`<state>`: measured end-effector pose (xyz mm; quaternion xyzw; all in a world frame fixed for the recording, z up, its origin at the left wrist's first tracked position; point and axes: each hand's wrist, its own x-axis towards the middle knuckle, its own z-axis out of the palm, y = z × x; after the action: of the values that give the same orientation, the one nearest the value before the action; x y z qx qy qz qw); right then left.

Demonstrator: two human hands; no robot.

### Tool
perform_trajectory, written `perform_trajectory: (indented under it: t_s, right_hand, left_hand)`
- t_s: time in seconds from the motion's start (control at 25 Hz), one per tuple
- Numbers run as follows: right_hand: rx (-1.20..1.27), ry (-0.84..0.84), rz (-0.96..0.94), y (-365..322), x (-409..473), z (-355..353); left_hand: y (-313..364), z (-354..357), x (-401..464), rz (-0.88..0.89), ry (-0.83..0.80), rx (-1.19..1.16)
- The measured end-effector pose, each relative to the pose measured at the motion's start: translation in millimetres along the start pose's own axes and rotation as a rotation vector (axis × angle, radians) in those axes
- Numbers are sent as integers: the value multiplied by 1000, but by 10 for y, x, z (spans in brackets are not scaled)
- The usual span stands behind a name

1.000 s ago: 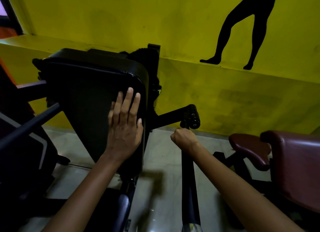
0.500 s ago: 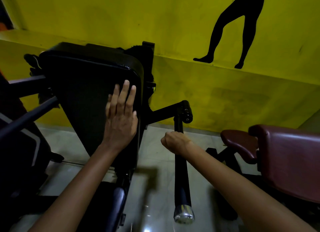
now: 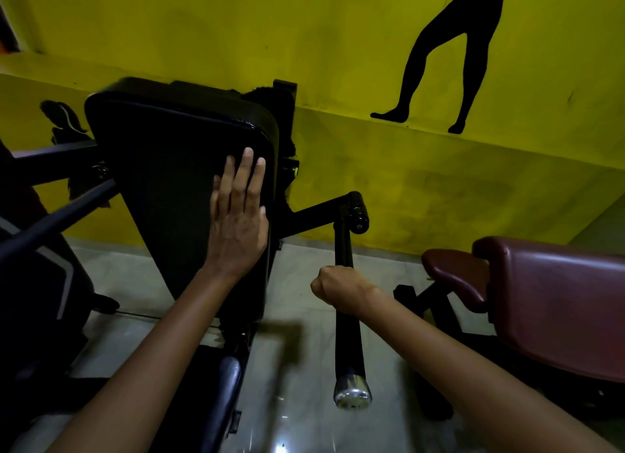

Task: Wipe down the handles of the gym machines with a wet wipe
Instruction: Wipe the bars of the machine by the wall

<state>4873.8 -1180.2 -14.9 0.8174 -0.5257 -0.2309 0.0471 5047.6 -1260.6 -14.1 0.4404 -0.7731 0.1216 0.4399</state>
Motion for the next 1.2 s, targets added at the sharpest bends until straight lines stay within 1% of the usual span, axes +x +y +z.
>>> perform_trajectory:
  t_s: [0.08,0.2,0.24,0.36,0.44,0.52,0.68,0.8,0.88,1.0,1.2]
  right_hand:
    - [9,-8,-27,-43,-78,12]
    - [80,-84,-58,-188,-198,-78]
    - [80,-87,-65,-219,-223,-99]
    - [-8,-68,-67,-258,-297,-128]
    - [-4,-59,-65,-340,-359,-146]
    - [-10,-86,-104,-466,-419,-181]
    - [77,-153,-171,-607,-613,-265]
    - [112,-185,-173,-570,-709,-283]
    - [48,-182,-160,-545,-674,-248]
    - [-46,-114,-154,-416,-461,-130]
    - [-64,-40,-94,88,116,146]
  left_hand:
    - [-3,-4,2,3,0,-1]
    - [1,-3,1,1,3,3]
    - [6,-3,-1,1,3,0]
    - [22,-12,-5,2,-2,-7]
    - [21,-23,-4,-3,-14,8]
    - [21,-35,-9,-5,-26,27]
    - [7,-63,-13,12,-31,19]
    - [28,-63,-9,11,-20,4]
    - [45,-55,-10,7,-18,9]
    - [41,-44,-5,5,-16,13]
    - [6,-11,2,20,13,16]
